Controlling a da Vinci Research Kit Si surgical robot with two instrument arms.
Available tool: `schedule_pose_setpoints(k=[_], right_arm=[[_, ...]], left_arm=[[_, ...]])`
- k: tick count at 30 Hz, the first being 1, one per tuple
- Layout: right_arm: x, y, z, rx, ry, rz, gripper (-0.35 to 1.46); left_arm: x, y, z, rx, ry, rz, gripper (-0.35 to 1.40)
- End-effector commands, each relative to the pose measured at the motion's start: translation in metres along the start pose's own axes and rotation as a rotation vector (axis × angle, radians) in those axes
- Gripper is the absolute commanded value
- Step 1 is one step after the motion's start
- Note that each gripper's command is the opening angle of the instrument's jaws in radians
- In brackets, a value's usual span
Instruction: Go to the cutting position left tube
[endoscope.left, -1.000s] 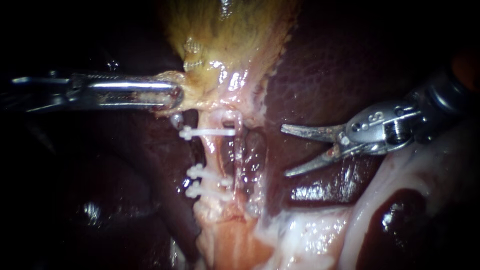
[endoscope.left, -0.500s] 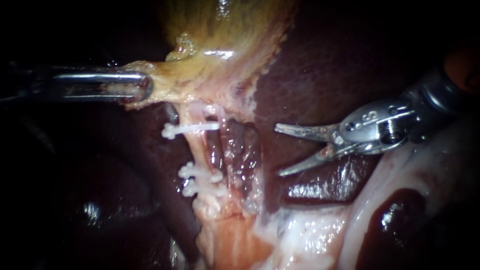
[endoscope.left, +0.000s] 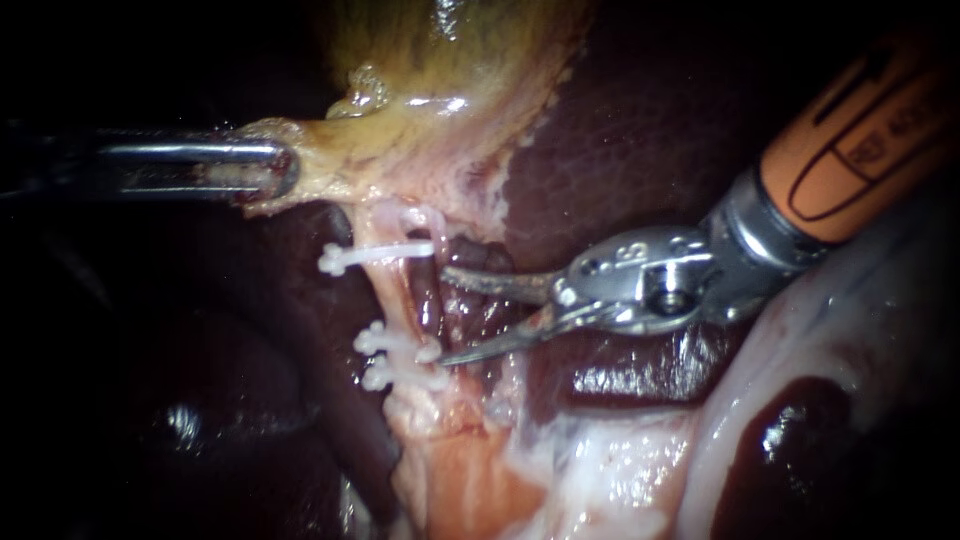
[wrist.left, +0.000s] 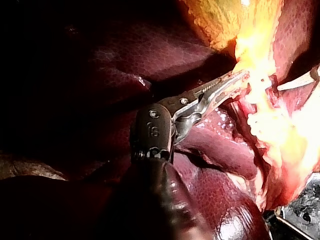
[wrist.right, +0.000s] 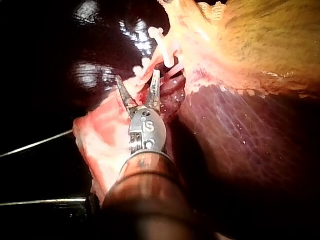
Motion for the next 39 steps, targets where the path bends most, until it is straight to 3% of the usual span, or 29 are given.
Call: schedule_pose_setpoints(k=[1, 10, 15, 26, 31, 39], right_arm=[[-0.0003, 0.0002, 0.0005, 0.005, -0.003, 0.006, 1.4], [-0.0022, 0.0025, 0.0033, 0.02, -0.011, 0.037, 1.36], [-0.0014, 0.0035, 0.0048, 0.022, -0.008, 0.048, 1.38], [0.0005, 0.0045, 0.0096, 0.087, 0.057, 0.11, 1.38], [0.0013, 0.0038, 0.0098, 0.134, 0.098, 0.122, 1.38], [0.0037, 0.0008, 0.0087, 0.216, 0.166, 0.124, 1.4]], left_arm=[[0.0, 0.0, 0.0, 0.0, 0.0, 0.0, -0.35], [0.0, 0.0001, 0.0, 0.0, 0.0, 0.0, -0.35], [0.0, 0.0001, 0.0002, 0.001, 0.001, 0.0, -0.35], [0.0, 0.0002, 0.0004, 0.003, 0.001, 0.0, -0.35], [0.0, 0.0002, 0.0004, 0.003, 0.001, 0.0, -0.35], [0.0, 0.0002, 0.0004, 0.002, 0.001, 0.0, -0.35]])
